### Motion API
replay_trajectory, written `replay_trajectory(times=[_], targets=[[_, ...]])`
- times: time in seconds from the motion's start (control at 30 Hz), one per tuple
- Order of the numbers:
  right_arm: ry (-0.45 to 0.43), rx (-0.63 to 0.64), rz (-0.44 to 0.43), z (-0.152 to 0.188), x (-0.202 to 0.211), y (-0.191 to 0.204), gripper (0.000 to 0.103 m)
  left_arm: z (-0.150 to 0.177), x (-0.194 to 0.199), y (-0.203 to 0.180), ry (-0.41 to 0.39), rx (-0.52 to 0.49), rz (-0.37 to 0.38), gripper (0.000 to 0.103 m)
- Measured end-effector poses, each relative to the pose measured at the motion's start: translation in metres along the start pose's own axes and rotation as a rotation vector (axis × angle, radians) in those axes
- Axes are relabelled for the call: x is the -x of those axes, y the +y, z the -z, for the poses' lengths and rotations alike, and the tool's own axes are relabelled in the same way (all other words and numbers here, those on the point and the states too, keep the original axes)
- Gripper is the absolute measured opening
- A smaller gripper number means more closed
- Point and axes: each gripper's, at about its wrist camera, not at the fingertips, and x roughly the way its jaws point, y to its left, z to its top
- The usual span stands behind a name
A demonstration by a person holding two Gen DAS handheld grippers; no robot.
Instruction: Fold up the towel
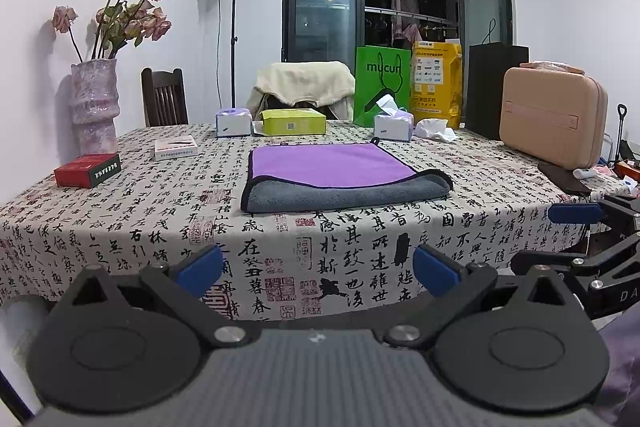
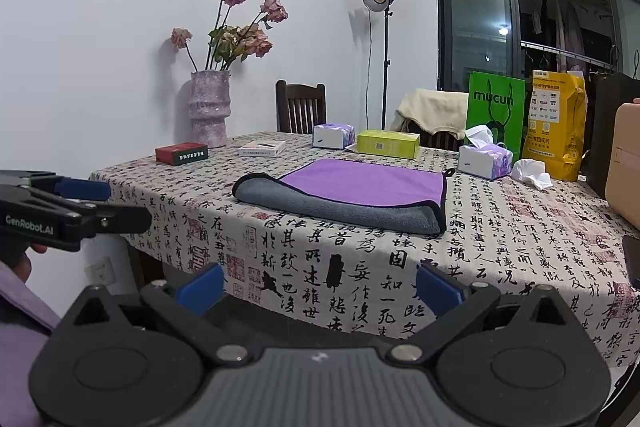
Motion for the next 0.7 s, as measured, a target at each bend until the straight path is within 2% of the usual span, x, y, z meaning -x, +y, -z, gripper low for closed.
replay_trajectory(times=[0.7], targets=[[0.002,0.003,-0.004,-0.0010,-0.0006,0.0011,0.103,0.0003,0.0006,0.0005,-0.003,0.000,-0.003,0.103]])
